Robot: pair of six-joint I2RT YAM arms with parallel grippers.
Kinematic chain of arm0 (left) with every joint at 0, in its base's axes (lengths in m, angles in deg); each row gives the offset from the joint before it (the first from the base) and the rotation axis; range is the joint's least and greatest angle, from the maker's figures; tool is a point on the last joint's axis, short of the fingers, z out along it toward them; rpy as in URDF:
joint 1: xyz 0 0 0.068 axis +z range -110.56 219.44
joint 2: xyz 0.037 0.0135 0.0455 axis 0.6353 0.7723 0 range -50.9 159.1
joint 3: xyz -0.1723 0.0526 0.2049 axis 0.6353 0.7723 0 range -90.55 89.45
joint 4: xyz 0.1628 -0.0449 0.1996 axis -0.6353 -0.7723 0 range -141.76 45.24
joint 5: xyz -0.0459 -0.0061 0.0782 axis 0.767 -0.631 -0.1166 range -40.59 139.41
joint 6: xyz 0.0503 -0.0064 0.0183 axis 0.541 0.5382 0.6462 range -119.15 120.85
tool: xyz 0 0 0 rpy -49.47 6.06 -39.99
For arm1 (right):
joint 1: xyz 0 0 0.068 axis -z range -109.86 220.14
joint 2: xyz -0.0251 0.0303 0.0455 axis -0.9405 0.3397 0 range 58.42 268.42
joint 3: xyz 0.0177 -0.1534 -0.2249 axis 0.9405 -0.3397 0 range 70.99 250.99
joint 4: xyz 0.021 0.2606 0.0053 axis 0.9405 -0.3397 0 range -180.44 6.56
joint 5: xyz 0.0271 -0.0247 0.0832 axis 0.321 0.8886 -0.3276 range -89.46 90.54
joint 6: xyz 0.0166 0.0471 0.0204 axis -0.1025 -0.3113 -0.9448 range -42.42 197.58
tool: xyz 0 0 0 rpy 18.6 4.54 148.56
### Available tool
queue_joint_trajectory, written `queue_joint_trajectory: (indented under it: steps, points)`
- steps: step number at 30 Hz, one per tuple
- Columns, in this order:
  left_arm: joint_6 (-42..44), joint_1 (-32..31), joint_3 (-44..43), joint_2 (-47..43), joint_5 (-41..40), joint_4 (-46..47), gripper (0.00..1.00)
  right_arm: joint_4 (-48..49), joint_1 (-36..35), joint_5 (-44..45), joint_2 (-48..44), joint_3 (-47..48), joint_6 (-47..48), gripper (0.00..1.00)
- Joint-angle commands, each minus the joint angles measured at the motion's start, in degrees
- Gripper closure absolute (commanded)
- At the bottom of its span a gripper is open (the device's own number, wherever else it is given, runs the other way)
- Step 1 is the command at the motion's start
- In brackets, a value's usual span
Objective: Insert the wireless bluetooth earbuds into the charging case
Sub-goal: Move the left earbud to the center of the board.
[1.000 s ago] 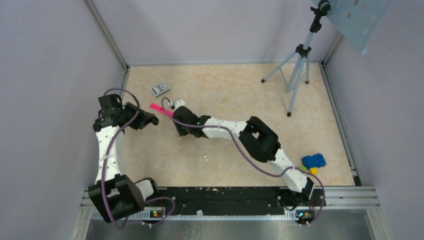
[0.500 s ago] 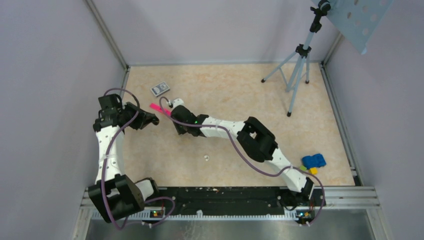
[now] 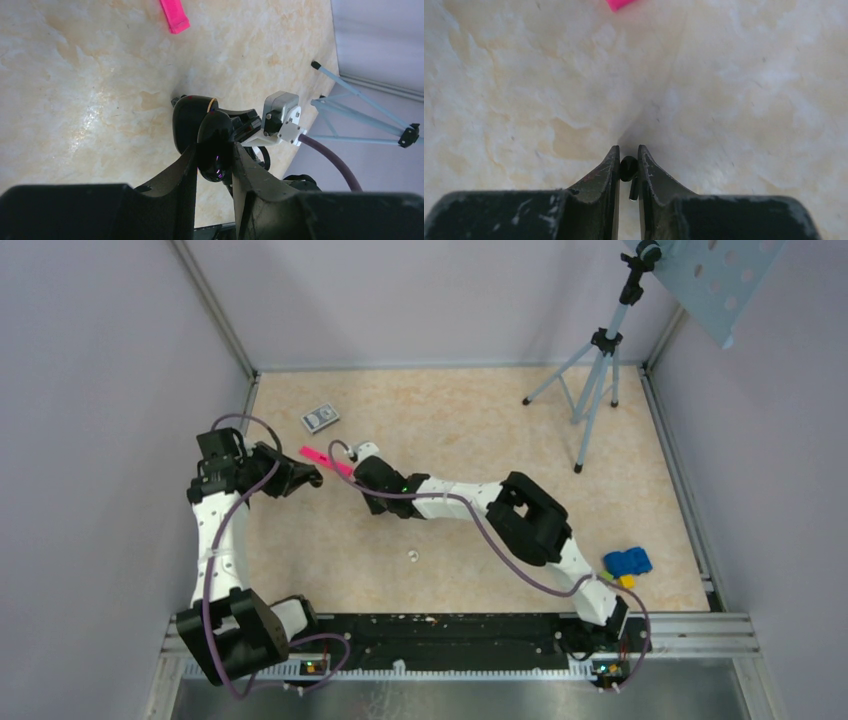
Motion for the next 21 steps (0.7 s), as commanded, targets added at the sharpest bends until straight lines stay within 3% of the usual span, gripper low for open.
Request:
queue_joint_trajectory:
  steps: [1, 8, 11, 17, 21]
  points:
    - [1.08, 0.36, 1.86, -0.17, 5.88, 4.85, 1.0, 2.02, 0.02, 2.54, -9.99, -7.93, 1.22, 0.96]
    - [1.07, -2.49, 6.66, 3.64, 18.93, 12.13, 1.0, 6.56, 2.97, 3.73, -23.57, -24.95, 0.51, 0.97]
    - [4.2, -7.73, 5.93, 7.68, 18.57, 9.27, 1.0, 8.63, 5.01, 2.39, -29.76, -30.97, 0.02, 0.97]
    - [4.98, -22.98, 6.37, 11.24, 18.49, 12.86, 1.0, 11.38, 6.7, 2.0, -37.54, -41.49, 0.79, 0.98]
    - [7.4, -26.44, 6.38, 14.46, 22.08, 12.72, 1.0, 14.11, 6.74, 1.11, -41.39, -48.38, 0.13, 0.98]
